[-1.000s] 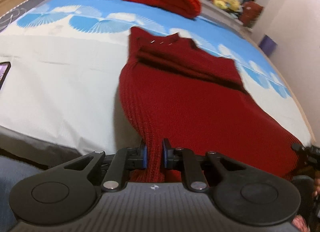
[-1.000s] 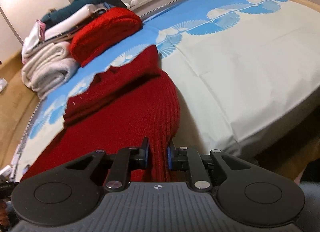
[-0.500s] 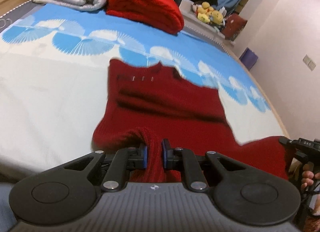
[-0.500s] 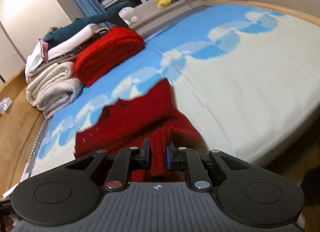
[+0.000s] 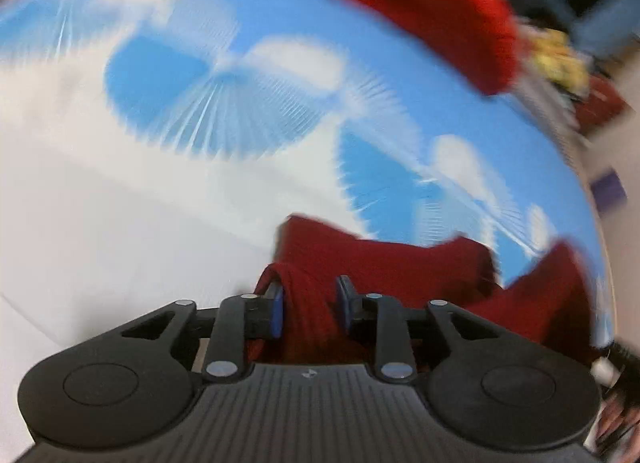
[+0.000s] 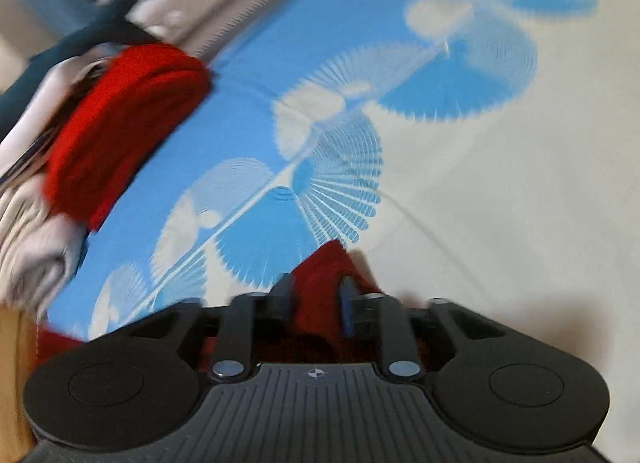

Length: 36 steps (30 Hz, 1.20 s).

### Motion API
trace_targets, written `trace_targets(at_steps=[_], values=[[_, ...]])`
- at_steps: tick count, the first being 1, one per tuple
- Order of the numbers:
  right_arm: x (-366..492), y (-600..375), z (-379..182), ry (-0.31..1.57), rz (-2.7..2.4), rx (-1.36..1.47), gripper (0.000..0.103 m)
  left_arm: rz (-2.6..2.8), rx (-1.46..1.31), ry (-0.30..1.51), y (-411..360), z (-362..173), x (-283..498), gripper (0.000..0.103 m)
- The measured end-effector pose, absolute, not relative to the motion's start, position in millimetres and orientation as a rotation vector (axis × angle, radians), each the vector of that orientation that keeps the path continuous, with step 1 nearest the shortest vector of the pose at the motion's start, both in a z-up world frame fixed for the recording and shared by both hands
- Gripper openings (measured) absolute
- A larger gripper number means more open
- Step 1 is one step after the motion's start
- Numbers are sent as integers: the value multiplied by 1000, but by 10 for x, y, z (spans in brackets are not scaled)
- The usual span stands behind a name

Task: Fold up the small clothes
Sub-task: 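Lift the hem with both grippers and fold it toward the collar, then release the hem and open both grippers above the folded sweater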

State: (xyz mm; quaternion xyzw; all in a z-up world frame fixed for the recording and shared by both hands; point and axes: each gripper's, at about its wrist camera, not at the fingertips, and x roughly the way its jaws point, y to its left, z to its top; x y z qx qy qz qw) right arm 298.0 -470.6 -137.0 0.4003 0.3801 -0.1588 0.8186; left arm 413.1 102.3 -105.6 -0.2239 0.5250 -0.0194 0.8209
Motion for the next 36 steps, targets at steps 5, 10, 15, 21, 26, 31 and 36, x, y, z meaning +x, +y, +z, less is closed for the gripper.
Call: trace_targets(at_steps=[5,10,15,21,26,31,36], values=[[2805,-4839,-1601,706,-408,968,73,-77,-614,1094,1197,-1112,4179,61],[2325,-4707,-1488,674,-368,872,78,105,-527,901,1305,-701,3953,100],[1924,-4514,-1355,617,-373,878,80,68,-520,871,1264,-464,3621,103],[1876,-4279,-1437,614,-394,705,86,-16,-399,869,902,-909,2976,103],[2175,-4179,-1551,657,-373,463,86,-64,-199,815,646,-1000,3070,102],[2471,-4084,-1603,695,-335,351,86,-97,-136,814,667,-1056,3389,102],[2681,-4011,-1718,760,-313,341,80,-132,-175,854,699,-1141,3620,68]])
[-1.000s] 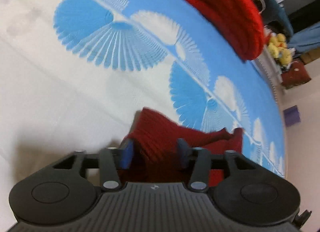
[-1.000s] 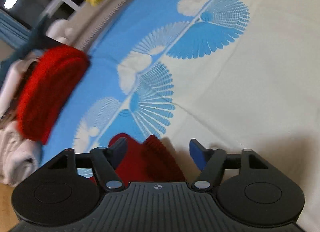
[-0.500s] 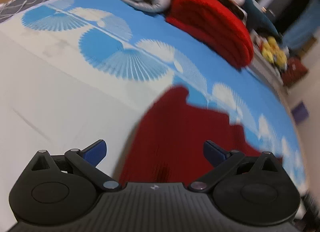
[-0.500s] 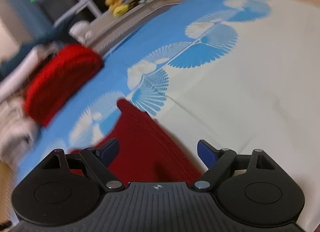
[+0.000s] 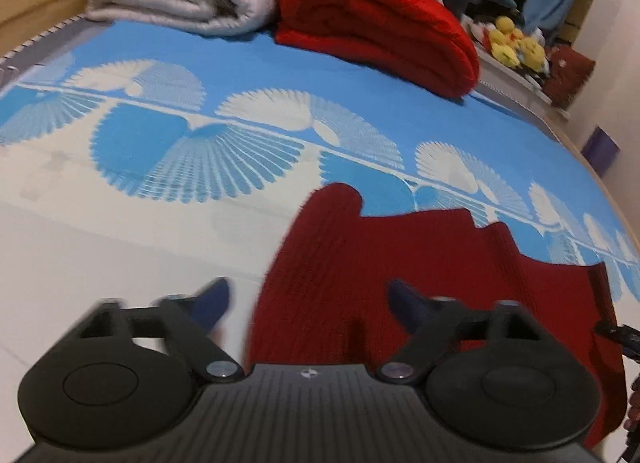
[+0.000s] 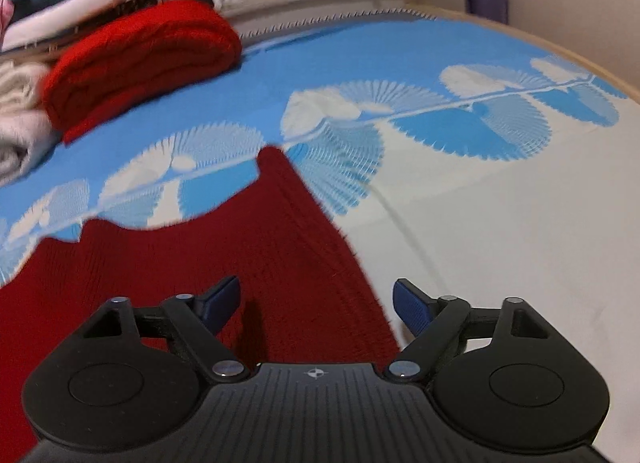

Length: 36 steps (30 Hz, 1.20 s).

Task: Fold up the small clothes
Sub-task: 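Release the hem and open both grippers above the folded sweater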

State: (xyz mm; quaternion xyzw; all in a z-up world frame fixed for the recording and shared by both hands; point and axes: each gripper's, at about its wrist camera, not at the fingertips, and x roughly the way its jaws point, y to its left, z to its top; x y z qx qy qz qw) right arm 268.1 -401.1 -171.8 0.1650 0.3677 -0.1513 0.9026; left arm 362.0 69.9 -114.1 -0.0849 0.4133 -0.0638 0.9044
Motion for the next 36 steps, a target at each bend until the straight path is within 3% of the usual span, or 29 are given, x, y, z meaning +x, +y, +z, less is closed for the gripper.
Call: trace_targets(at_steps=[1,2,4,9,13,15,16,17,20,22,27,30,32,36], values=[[2709,-3989,-1737,778,-307,332,65,-134,-156,868,665,-1156,3649,41],[2718,-3964,-1735,781,-314,322,32,-124,-129,878,634,-1178,3681,13],[2703,-3957,-1662,755,-345,311,16,-83,-158,874,676,-1141,3723,13],[2436,-4258,-1387,680,-308,601,14,-16,-346,885,1081,-987,3724,13],[2357,-4589,-1640,713,-322,789,15,187,-231,931,1185,-1273,3789,12],[2426,-4655,-1934,788,-360,823,28,211,-272,979,1279,-1370,3816,12],[2426,-4648,-1998,796,-383,800,49,171,-348,997,1338,-1369,3803,18],[2412,-4619,-1978,792,-419,747,66,121,-418,1004,1376,-1346,3772,34],[2327,-4532,-1729,725,-369,629,73,25,-427,970,1320,-1150,3587,73],[2194,-4513,-1591,687,-305,617,82,-31,-370,939,1220,-1024,3411,91],[2018,-4362,-1508,709,-150,565,82,-178,-259,986,851,-1084,3189,91],[2196,-4325,-1783,846,-217,513,58,-93,-80,1063,663,-1337,3265,91],[2288,-4418,-2006,907,-252,600,72,-72,-133,1095,710,-1448,3258,97],[2245,-4392,-1785,885,-299,560,73,-45,-124,1073,740,-1374,3181,97]])
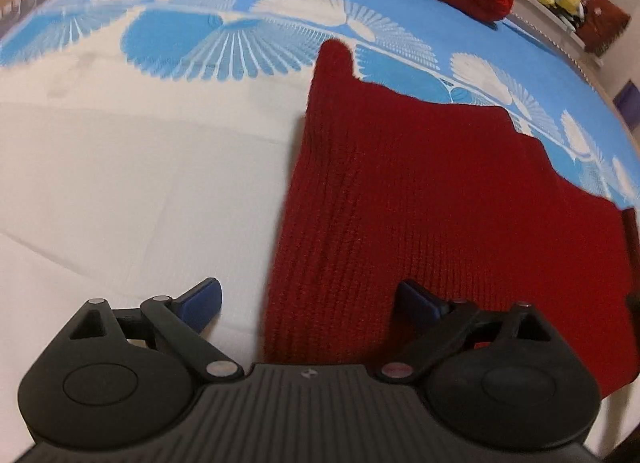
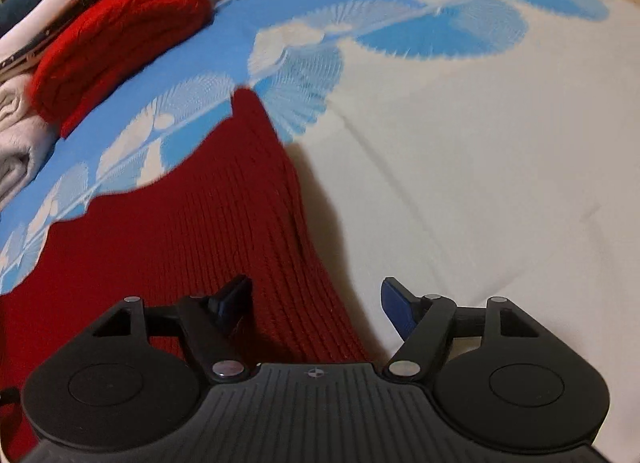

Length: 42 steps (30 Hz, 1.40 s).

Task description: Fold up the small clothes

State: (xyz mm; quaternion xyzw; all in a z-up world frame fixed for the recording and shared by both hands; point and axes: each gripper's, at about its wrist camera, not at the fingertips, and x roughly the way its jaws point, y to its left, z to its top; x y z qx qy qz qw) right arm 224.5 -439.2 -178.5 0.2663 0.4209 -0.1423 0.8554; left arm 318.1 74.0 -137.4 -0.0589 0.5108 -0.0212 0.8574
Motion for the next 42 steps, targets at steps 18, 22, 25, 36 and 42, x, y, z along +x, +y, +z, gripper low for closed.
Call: trace_targets(at_steps=[18,22,25,36,42], values=[[1880,-3661,-1703,909,-257,28,93,10,0,1014,571,-1361,3095,103],[1803,-3451,-1864,879,-263,-160,95,46,41,995,491,-1289,2917,103],[1510,-3482,-1591,755,-322,-62,95,-11,32,957,406,-1074,2558,103],[110,-2885,-1367,582,-87,310,99,-55,21,919,261,-1257,1190,103],[-42,-2733,-1423,592,-51,276,99,-28,47,887,273,-1301,979,103]])
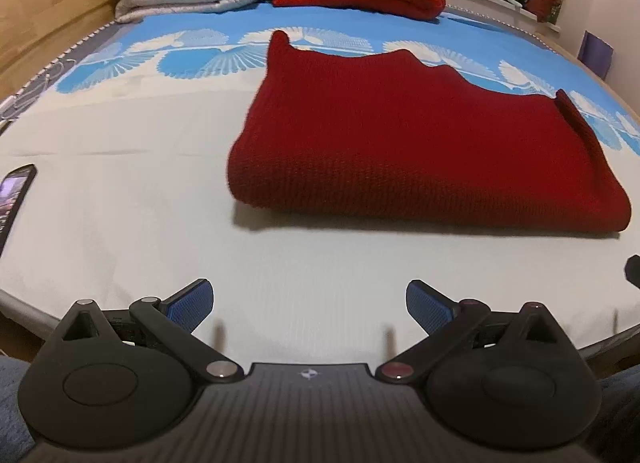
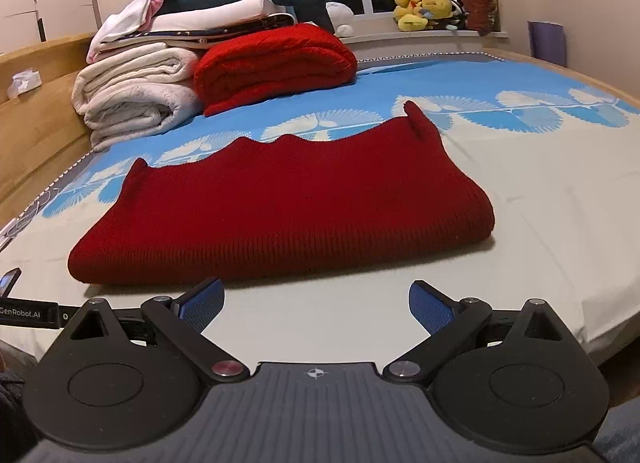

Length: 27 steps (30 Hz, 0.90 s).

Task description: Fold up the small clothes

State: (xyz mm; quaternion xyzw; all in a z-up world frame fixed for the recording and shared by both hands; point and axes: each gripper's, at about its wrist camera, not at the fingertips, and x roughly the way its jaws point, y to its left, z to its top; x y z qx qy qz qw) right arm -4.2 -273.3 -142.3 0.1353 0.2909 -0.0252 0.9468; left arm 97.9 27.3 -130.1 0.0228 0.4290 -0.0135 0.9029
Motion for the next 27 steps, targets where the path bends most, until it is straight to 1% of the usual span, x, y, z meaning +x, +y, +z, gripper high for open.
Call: trace_targets(at_steps=[7,27], values=[[-16,-2721,-1455,580,-74,290,99,-32,60,890,274,-1327,965,103],[313,-2865,-1681,676,-95,471,99,-50,61,926,216,-1449,1239,103]])
